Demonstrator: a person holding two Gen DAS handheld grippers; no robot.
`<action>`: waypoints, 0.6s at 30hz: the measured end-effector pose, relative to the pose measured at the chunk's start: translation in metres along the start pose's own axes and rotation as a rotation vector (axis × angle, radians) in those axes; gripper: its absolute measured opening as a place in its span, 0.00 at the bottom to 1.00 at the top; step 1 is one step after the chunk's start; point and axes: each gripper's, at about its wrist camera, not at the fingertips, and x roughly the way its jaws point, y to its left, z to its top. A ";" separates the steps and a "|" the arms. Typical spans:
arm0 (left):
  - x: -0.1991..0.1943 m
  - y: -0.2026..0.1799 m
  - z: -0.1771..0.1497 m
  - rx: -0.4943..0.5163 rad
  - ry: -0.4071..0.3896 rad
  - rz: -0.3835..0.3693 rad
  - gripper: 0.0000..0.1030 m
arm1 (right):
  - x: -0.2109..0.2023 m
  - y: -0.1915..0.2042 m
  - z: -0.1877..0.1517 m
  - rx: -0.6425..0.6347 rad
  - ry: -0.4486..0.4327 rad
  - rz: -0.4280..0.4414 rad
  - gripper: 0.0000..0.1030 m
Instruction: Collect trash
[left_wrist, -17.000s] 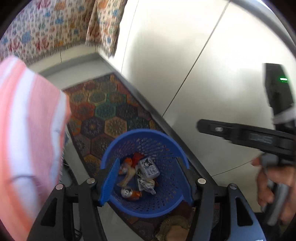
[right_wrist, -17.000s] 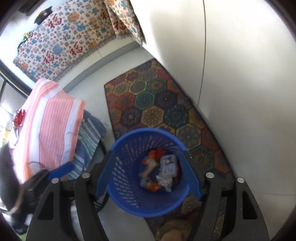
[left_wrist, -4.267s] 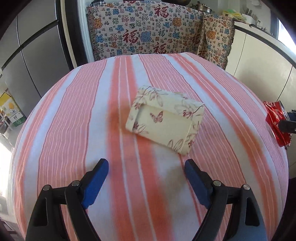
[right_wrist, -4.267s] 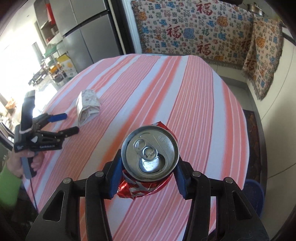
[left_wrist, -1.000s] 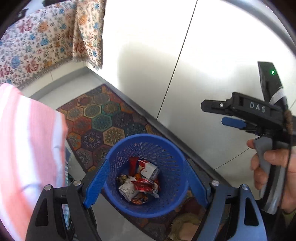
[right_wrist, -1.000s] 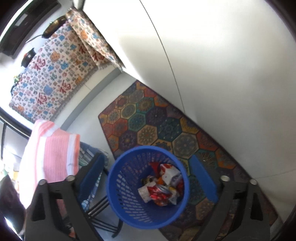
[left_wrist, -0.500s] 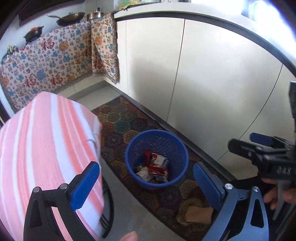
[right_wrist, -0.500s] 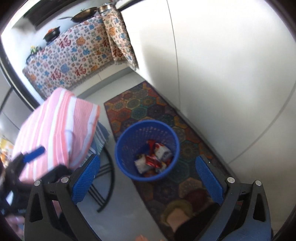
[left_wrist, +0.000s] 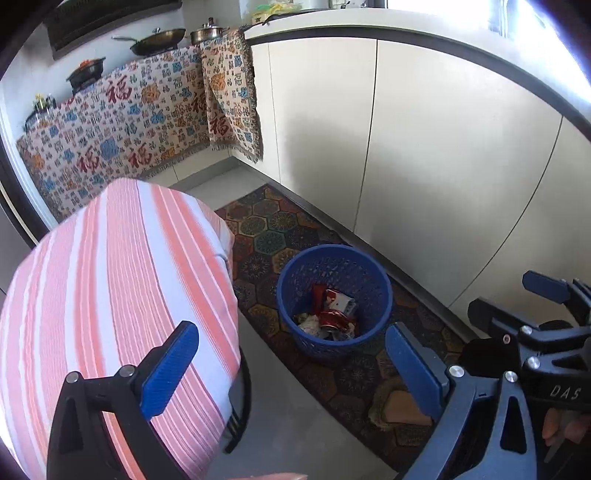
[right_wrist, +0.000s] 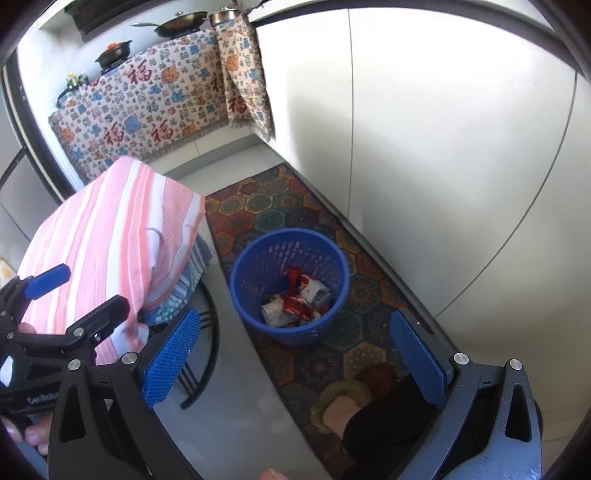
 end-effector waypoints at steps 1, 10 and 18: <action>-0.001 0.003 0.000 -0.010 0.005 -0.021 1.00 | -0.002 0.002 -0.001 -0.005 -0.001 0.004 1.00; -0.004 0.012 -0.001 -0.052 -0.017 -0.047 1.00 | -0.018 0.006 -0.008 -0.011 -0.010 0.010 1.00; -0.005 0.010 0.000 -0.049 -0.027 -0.017 1.00 | -0.018 0.009 -0.009 -0.014 0.004 0.022 1.00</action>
